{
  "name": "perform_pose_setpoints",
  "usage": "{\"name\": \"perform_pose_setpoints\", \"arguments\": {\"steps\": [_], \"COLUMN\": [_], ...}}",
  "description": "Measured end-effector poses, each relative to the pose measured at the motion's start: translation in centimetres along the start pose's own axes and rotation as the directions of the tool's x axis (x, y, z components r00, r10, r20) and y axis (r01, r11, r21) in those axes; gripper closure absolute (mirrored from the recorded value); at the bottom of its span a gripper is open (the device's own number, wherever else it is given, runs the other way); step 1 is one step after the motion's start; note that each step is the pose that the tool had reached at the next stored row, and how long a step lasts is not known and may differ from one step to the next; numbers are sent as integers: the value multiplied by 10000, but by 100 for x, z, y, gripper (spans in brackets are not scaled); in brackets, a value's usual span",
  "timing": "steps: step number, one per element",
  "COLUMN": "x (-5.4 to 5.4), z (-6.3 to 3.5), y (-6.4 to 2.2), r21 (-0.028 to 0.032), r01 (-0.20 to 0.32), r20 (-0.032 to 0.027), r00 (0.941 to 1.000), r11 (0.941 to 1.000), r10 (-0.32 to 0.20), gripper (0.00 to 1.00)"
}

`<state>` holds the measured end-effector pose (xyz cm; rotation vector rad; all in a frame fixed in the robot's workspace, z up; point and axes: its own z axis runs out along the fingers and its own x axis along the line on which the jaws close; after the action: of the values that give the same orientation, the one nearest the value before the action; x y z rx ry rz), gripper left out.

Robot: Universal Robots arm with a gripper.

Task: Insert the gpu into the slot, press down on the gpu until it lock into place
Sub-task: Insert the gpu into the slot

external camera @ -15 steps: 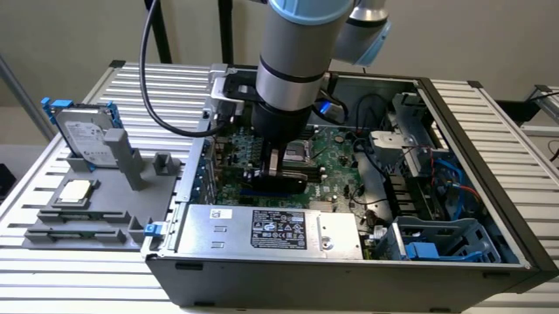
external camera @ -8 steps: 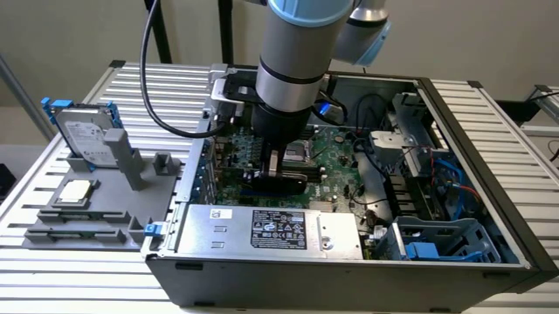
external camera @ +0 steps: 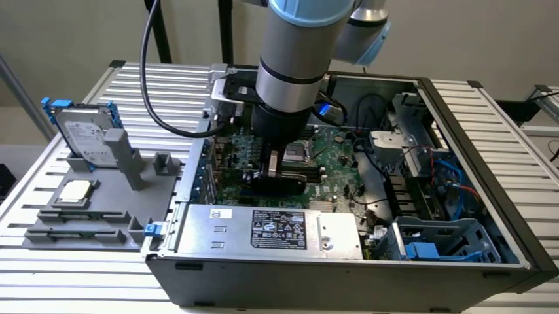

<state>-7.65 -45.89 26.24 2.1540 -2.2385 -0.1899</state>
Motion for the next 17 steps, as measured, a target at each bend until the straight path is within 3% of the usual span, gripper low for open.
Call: {"name": "perform_pose_setpoints", "arguments": {"steps": [4,17], "x": [-5,-22], "z": [0,0], "y": [-1,1], "r21": [-31,-109], "r01": [-4,-9], "r20": [-27,-28], "r00": [10000,10000], "r11": [10000,9999], "r10": [4,9], "gripper": [74,74]}}
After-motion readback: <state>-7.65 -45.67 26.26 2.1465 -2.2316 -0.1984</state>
